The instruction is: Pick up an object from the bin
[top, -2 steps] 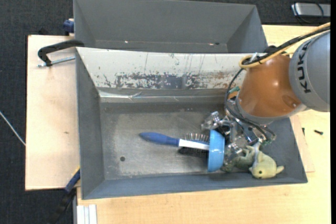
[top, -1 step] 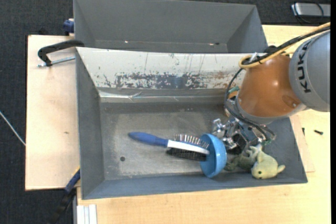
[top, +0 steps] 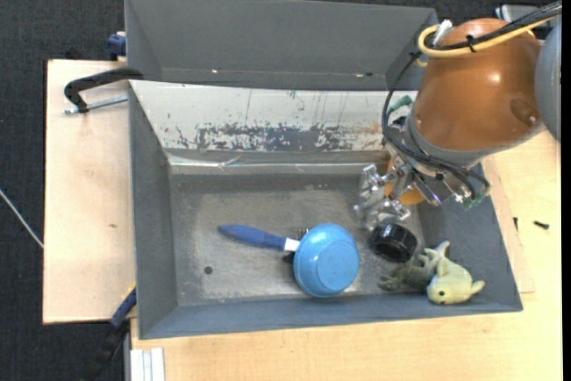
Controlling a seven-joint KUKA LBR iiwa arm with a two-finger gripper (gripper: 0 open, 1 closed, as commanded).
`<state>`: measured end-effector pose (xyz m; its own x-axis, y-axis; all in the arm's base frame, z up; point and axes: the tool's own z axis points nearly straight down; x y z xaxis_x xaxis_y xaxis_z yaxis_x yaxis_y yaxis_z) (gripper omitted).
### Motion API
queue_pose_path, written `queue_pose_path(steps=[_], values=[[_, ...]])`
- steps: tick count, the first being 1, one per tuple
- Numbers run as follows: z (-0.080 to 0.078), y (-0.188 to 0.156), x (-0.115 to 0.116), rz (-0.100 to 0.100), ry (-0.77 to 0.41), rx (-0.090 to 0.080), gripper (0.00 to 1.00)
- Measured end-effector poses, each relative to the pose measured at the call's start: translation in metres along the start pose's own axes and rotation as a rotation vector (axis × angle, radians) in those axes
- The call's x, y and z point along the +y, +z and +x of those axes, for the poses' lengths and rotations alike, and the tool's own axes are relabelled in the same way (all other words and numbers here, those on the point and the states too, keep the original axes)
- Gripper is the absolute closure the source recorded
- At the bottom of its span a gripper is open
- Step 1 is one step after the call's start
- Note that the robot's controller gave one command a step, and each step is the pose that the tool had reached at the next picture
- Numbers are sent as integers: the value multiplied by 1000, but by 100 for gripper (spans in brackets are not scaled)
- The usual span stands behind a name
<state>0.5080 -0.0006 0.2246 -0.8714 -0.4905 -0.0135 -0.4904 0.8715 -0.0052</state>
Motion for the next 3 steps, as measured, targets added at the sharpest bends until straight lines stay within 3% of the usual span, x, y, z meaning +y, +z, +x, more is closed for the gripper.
queue_pose_path(steps=[1, 2, 3], values=[[-38, 38, -11, -4, -37, 7, 100], [-37, 36, -11, -4, -36, 7, 0], [-9, 124, 23, -3, 5, 15, 0]])
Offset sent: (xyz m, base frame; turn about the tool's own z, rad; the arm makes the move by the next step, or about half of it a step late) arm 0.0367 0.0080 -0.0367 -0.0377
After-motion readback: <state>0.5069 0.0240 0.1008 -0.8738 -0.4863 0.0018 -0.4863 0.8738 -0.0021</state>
